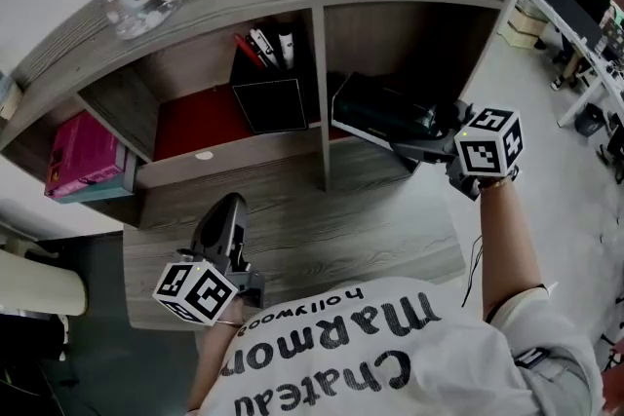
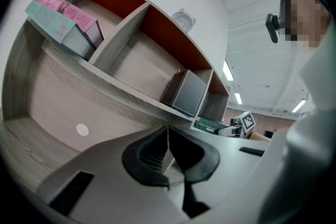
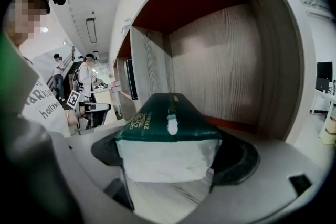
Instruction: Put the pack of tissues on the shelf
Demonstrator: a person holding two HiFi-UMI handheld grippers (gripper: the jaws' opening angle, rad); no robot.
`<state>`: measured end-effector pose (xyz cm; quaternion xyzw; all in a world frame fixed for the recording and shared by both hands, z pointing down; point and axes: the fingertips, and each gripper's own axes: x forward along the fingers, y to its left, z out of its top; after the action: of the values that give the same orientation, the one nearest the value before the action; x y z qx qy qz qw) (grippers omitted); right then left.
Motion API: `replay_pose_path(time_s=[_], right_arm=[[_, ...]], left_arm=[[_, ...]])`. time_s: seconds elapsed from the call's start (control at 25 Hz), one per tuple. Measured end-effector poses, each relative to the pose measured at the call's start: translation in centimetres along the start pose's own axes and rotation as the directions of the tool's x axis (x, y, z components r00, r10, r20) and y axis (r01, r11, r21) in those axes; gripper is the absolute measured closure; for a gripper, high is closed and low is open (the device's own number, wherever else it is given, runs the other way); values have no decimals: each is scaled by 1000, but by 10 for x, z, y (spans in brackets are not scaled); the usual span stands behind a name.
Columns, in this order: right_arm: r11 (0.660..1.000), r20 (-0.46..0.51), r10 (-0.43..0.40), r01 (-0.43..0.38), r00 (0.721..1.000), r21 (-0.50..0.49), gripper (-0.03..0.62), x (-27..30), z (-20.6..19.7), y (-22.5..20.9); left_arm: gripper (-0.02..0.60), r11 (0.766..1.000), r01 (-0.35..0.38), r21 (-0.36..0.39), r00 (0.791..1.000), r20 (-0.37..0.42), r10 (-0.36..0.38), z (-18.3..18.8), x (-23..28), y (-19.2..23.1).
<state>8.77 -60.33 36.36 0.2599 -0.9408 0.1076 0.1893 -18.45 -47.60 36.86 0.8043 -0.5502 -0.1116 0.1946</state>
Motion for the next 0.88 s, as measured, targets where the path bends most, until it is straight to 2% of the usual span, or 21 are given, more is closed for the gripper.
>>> replay_pose_path(time_s=[0.2,0.4,0.68,0.88], right_arm=[[994,5,-104,104,995,28,114,-6,-3,-17],[975,46,-207,202,977,95,115,-16,-4,-32],[954,74,-283,272,956,128,128,-21,-5,-34],[946,79,-302,288,950,148,170,-23,-8,-35]], left_arm=[[560,1000,3,-4,1000,2,-3,-1,1,1],[560,1000,7,-6,1000,-4,-7,-4,2,0],[560,1000,7,-11,1000,-12,-7,-7,2,-4],[560,1000,3,-14,1000,-12,-3,-8,-1,-4]])
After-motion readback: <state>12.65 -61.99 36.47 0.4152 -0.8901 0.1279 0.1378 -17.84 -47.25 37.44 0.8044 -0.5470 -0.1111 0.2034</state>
